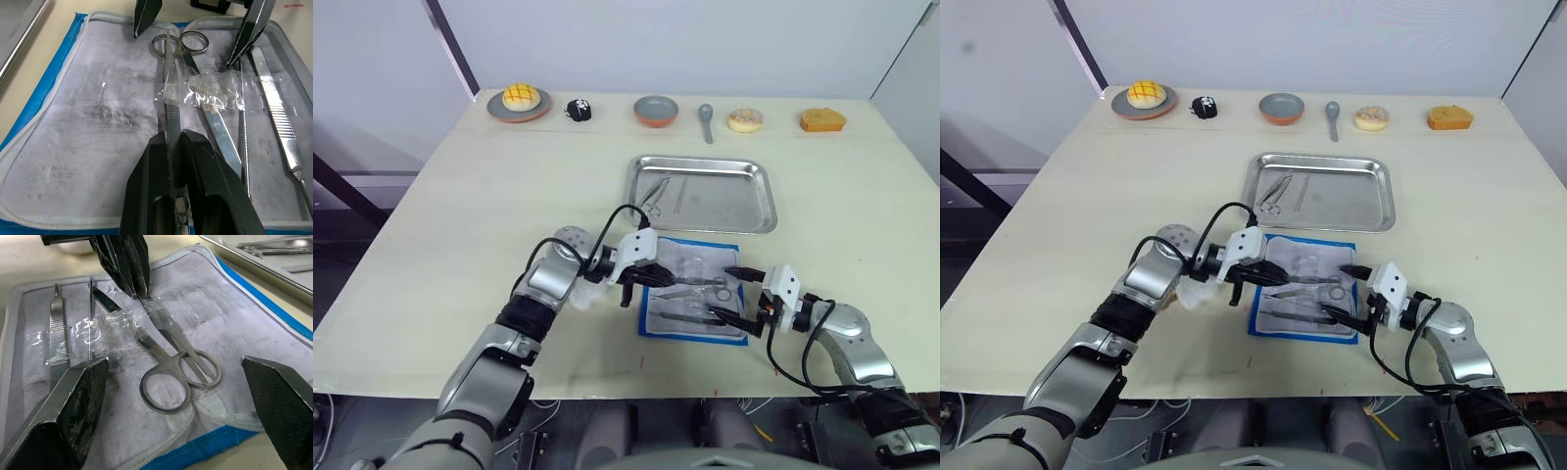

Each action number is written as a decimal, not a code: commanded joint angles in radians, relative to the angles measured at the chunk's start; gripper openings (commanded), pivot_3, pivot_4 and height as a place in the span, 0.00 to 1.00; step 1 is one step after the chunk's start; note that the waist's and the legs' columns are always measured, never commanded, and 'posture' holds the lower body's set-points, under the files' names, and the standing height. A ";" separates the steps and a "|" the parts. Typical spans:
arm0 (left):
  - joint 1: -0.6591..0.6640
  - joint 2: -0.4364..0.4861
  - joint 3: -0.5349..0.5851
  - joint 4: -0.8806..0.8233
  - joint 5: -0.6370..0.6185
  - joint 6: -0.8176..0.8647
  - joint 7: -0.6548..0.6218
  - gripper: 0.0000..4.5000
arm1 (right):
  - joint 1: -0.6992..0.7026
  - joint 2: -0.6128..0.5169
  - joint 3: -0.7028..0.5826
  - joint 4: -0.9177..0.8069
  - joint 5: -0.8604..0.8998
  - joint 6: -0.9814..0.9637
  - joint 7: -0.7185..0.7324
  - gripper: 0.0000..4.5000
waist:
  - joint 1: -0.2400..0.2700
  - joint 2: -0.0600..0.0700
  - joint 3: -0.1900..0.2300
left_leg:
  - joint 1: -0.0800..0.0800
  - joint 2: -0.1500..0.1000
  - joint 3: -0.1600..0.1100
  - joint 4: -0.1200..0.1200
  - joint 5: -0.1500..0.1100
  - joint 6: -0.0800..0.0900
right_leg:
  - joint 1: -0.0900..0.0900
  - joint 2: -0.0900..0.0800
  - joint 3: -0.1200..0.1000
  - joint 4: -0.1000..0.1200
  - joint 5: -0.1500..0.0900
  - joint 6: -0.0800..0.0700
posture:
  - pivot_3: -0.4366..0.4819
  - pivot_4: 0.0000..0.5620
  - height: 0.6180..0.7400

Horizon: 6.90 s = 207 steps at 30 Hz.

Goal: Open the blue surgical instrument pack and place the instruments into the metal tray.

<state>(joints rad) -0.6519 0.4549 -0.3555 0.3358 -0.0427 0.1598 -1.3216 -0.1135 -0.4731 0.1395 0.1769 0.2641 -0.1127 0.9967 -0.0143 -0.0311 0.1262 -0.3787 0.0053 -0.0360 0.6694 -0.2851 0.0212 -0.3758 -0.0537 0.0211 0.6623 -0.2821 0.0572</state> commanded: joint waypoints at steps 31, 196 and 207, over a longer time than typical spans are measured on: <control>-0.084 0.137 -0.086 -0.263 0.028 0.320 -0.070 0.02 | 0.051 0.018 0.061 0.089 -0.061 0.050 0.002 1.00 | -0.003 0.000 0.000 | 0.000 0.001 0.000 0.000 0.000 0.000 | 0.000 0.001 0.001 0.000 0.000 0.000 | 0.48 0.27 1.00; 0.056 0.578 0.142 -0.256 -0.650 -0.101 -0.293 0.98 | 0.063 -0.003 0.043 0.114 -0.068 0.024 0.031 1.00 | 0.000 0.001 0.001 | 0.001 0.002 -0.002 -0.002 0.000 -0.001 | 0.000 -0.001 0.000 -0.001 0.000 -0.002 | 0.48 0.27 1.00; 0.107 0.417 0.124 -0.258 -0.527 -0.160 -0.285 0.98 | 0.069 -0.009 0.042 0.100 -0.066 0.035 0.027 1.00 | 0.001 0.001 0.001 | 0.001 0.001 0.000 -0.001 0.000 0.000 | 0.000 0.001 0.000 -0.001 0.000 -0.002 | 0.48 0.27 1.00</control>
<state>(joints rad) -0.5425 0.8732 -0.2377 0.0903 -0.5808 0.0262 -1.5623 -0.1148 -0.4684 0.1346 0.1975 0.2526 -0.1339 1.0176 -0.0131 -0.0297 0.1277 -0.3782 0.0065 -0.0363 0.6679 -0.2853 0.0208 -0.3761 -0.0529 0.0211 0.6611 -0.2821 0.0550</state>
